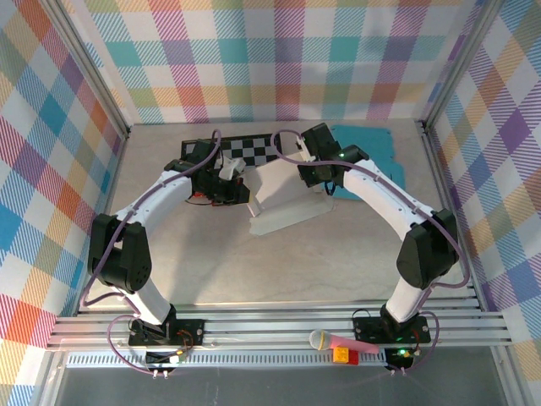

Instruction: Fold the paper box

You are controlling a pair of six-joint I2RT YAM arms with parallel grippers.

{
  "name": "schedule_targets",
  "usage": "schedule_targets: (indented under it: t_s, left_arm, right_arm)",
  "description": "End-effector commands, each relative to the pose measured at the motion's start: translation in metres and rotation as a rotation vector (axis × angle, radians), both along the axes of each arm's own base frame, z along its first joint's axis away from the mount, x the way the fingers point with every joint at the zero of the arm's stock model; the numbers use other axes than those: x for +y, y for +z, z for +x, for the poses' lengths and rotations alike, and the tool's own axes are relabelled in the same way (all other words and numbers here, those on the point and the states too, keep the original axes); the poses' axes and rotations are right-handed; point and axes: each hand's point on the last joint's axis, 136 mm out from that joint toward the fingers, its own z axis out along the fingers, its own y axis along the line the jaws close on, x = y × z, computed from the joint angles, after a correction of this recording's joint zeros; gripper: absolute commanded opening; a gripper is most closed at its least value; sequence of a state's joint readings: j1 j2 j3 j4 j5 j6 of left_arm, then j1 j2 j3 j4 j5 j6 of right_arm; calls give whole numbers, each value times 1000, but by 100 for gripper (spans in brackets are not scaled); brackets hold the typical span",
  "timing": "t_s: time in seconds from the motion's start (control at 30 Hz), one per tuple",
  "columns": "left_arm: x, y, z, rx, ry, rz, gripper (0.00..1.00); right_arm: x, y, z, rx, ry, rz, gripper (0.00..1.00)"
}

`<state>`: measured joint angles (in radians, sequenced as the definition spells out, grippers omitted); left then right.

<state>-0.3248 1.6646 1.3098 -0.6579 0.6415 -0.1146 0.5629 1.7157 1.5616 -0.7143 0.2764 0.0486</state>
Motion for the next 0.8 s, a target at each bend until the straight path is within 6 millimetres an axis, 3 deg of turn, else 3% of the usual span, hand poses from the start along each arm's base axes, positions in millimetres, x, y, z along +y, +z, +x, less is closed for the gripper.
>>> schedule_targets:
  t_s: [0.0, 0.23, 0.5, 0.6, 0.77]
  left_arm:
    - [-9, 28, -1, -68, -38, -44, 0]
    - [-13, 29, 0, -71, -23, -21, 0]
    - [-18, 27, 4, -55, 51, 13, 0]
    - [-19, 28, 5, -53, 71, 10, 0]
    - [-22, 29, 5, -52, 79, -3, 0]
  right_arm:
    - [-1, 7, 5, -7, -23, 1, 8]
    - [-18, 9, 9, -29, -126, -113, 0]
    - [-48, 12, 5, -99, -384, -434, 0]
    - [-47, 13, -2, -109, -434, -462, 0]
    - [-27, 15, -8, -126, -398, -461, 0]
